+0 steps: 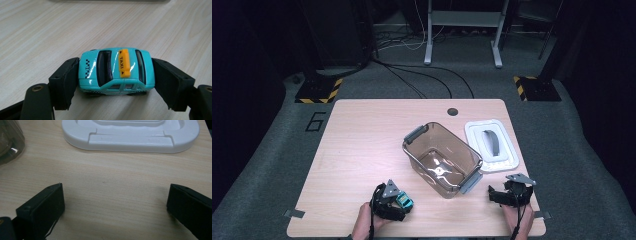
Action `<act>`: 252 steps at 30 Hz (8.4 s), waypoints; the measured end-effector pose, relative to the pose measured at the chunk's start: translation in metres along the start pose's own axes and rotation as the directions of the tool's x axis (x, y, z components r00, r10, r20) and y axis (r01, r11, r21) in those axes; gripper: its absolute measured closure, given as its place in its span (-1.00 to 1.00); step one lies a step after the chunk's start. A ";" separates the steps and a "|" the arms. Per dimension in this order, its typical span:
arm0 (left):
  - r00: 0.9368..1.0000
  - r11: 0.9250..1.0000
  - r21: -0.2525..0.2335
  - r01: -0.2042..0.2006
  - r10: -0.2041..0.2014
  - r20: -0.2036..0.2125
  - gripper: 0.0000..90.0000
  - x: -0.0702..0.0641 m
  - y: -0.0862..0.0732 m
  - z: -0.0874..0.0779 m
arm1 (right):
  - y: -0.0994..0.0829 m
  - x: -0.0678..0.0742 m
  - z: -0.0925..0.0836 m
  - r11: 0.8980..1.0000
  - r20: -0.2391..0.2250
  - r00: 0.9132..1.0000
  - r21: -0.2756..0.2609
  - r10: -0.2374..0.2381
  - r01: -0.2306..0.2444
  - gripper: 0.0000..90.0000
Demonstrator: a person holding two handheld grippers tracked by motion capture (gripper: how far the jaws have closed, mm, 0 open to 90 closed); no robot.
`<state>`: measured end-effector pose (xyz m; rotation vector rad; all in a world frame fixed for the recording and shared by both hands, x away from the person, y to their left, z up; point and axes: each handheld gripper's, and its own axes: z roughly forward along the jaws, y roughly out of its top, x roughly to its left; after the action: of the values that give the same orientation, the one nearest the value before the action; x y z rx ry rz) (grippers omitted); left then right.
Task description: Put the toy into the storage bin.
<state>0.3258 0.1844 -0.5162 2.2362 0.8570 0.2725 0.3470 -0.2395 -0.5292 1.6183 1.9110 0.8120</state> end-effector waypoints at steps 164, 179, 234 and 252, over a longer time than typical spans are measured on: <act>0.970 0.967 0.095 -0.235 0.227 0.086 -0.45 0.039 0.265 -0.024 | 0.000 0.000 0.000 1.000 -0.002 1.000 -0.001 0.000 0.000 -0.98; 0.976 0.966 0.160 -0.206 0.190 0.107 -0.45 0.039 0.268 0.011 | 0.000 0.000 0.000 1.000 -0.002 1.000 -0.001 0.001 -0.001 -0.98; 0.995 0.936 0.337 -0.096 0.079 0.063 -0.46 0.034 0.260 0.091 | 0.000 0.000 0.000 1.000 -0.009 1.000 0.001 -0.004 0.004 -0.98; 0.996 0.928 0.362 -0.087 0.071 0.057 -0.46 0.036 0.258 0.099 | 0.000 0.001 0.000 1.000 -0.008 1.000 -0.004 -0.001 0.001 -0.97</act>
<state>0.5236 0.0186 -0.4120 2.6161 0.8502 0.1066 0.3468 -0.2390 -0.5292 1.6138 1.9145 0.8224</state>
